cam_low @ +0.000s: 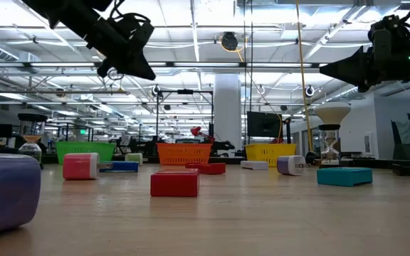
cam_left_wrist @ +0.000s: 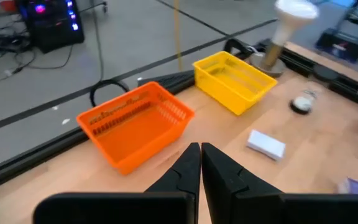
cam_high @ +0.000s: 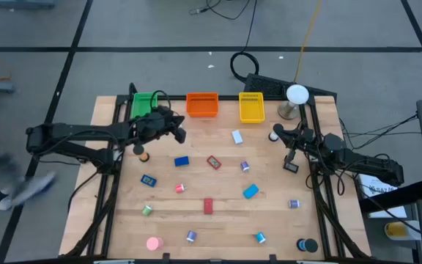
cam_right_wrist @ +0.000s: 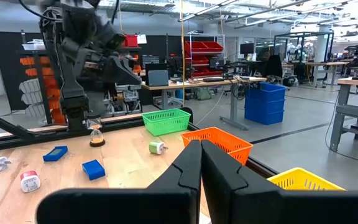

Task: Pick & Place Office items
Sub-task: Put the top green charger adaptor into the green bin

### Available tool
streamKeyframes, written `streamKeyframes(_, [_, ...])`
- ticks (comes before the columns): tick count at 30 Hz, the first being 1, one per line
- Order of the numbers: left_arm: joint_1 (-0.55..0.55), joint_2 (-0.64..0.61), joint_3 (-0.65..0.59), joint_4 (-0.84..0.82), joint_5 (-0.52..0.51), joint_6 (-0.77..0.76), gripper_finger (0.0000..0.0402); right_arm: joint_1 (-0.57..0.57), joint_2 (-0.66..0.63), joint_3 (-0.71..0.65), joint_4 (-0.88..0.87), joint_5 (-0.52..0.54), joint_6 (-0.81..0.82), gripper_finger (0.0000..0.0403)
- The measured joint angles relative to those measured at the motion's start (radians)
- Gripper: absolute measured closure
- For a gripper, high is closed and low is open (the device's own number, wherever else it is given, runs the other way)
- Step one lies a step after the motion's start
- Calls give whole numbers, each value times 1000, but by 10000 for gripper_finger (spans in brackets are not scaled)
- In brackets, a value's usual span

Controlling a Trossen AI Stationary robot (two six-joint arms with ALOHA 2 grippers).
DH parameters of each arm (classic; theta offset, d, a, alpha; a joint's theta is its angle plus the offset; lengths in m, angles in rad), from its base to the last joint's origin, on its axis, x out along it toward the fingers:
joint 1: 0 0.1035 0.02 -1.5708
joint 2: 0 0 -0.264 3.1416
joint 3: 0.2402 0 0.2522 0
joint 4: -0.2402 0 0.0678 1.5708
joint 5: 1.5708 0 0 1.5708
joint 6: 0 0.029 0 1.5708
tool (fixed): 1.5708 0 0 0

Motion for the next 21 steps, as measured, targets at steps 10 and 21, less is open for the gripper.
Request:
streamKeyframes(10, [11,16,0,-3,31,-17,383,0,0,0,0,0,0,399])
streamKeyframes(21, [6,16,0,-66,35,-5,383,0,0,0,0,0,0,399])
